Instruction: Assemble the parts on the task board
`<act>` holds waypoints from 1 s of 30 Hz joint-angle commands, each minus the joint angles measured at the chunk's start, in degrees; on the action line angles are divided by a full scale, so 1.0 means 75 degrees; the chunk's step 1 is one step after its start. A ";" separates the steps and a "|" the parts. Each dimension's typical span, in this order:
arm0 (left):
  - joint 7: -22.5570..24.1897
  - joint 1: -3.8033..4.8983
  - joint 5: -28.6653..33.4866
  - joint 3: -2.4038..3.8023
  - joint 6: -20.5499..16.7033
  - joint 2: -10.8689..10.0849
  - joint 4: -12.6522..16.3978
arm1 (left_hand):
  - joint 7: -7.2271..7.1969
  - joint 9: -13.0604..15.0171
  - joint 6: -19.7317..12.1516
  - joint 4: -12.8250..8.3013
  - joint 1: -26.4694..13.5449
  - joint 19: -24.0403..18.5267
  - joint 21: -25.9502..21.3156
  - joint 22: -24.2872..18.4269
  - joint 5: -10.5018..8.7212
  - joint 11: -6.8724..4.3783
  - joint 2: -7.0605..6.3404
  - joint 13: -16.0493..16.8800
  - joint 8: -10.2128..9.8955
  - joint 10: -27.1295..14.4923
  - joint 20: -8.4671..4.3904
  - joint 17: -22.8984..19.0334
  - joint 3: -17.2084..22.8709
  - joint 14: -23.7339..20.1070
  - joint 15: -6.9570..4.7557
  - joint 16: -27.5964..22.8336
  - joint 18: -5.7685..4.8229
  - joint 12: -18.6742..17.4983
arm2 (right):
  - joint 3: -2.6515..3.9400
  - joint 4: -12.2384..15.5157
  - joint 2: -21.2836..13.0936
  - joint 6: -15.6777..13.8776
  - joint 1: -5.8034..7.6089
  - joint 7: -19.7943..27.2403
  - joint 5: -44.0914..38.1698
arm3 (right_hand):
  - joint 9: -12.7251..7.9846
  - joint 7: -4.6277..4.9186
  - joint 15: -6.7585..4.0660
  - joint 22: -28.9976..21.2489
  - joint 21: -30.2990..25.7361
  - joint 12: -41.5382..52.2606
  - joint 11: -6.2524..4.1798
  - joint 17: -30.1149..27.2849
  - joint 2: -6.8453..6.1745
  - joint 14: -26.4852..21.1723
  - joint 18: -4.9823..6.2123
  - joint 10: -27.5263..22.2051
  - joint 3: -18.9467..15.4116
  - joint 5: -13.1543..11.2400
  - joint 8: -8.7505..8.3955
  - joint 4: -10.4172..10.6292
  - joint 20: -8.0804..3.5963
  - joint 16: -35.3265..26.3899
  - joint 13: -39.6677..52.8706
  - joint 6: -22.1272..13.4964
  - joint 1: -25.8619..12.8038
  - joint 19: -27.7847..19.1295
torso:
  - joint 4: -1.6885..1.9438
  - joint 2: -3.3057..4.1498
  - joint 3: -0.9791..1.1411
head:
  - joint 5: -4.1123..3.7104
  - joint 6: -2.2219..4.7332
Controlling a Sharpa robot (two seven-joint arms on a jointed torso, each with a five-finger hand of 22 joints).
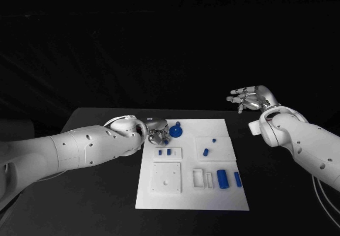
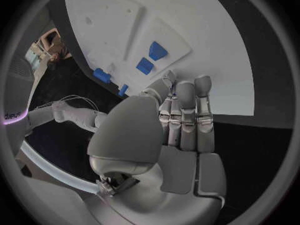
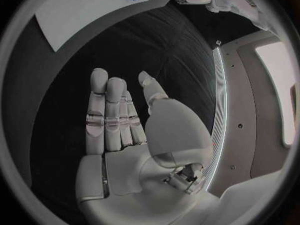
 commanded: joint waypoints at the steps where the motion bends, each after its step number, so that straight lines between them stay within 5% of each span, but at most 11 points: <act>1: 0.0018 -0.0024 0.0072 -0.0004 0.0282 0.0060 0.0000 | -0.0020 0.0006 0.0053 -0.0012 -0.0016 -0.0045 0.0038 0.0139 -0.0005 -0.0001 0.0067 0.0002 0.0017 -0.0007 -0.0019 0.0000 0.0004 0.0032 0.0015 -0.0027 0.0068 0.0034 | -0.0001 0.0007 0.0006 0.0127 -0.0004 0.0023 -0.0020 | 0.0011 0.0017 0.0004 0.0012 -0.0034 -0.0034 -0.0002 -0.0007 0.0017 -0.0042 0.0101 0.0049 0.0020 0.0022 0.0011 0.0009 0.0005 0.0051 -0.0008 0.0045 -0.0090 0.0097 | -0.0003 -0.0002 -0.0006 | 0.0006 -0.0005; 21: 0.0240 -0.0082 0.0040 -0.0013 0.0147 0.0059 -0.0068 | -0.0033 0.0001 0.0126 -0.0077 0.0020 -0.0043 0.0048 0.0145 -0.0010 -0.0007 0.0045 0.0001 0.0013 0.0009 -0.0032 0.0010 -0.0071 0.0053 0.0006 -0.0005 0.0058 0.0032 | -0.0002 0.0005 -0.0015 0.0119 -0.0008 0.0015 -0.0020 | 0.0011 0.0016 0.0005 0.0024 -0.0052 -0.0030 -0.0001 -0.0008 0.0023 -0.0046 0.0101 0.0045 0.0017 0.0023 0.0012 0.0032 0.0006 0.0051 -0.0007 0.0046 -0.0091 0.0102 | 0.0010 -0.0002 -0.0014 | -0.0048 -0.0031; 30: 0.0294 -0.0096 0.0092 -0.0013 -0.0055 0.0032 -0.0046 | 0.0035 -0.0020 -0.0230 -0.0123 0.0042 -0.0028 0.0093 0.0150 -0.0014 0.0072 0.0010 -0.0003 -0.0002 -0.0164 -0.0005 0.0012 -0.0049 0.0055 0.0048 -0.0008 0.0088 0.0028 | -0.0002 0.0003 -0.0021 0.0113 -0.0023 -0.0005 -0.0020 | 0.0011 0.0018 0.0006 0.0030 -0.0059 -0.0035 0.0001 -0.0008 0.0021 -0.0048 0.0101 0.0039 0.0019 0.0023 0.0011 0.0035 0.0006 0.0052 -0.0010 0.0038 -0.0087 0.0102 | 0.0006 -0.0003 -0.0013 | -0.0050 -0.0035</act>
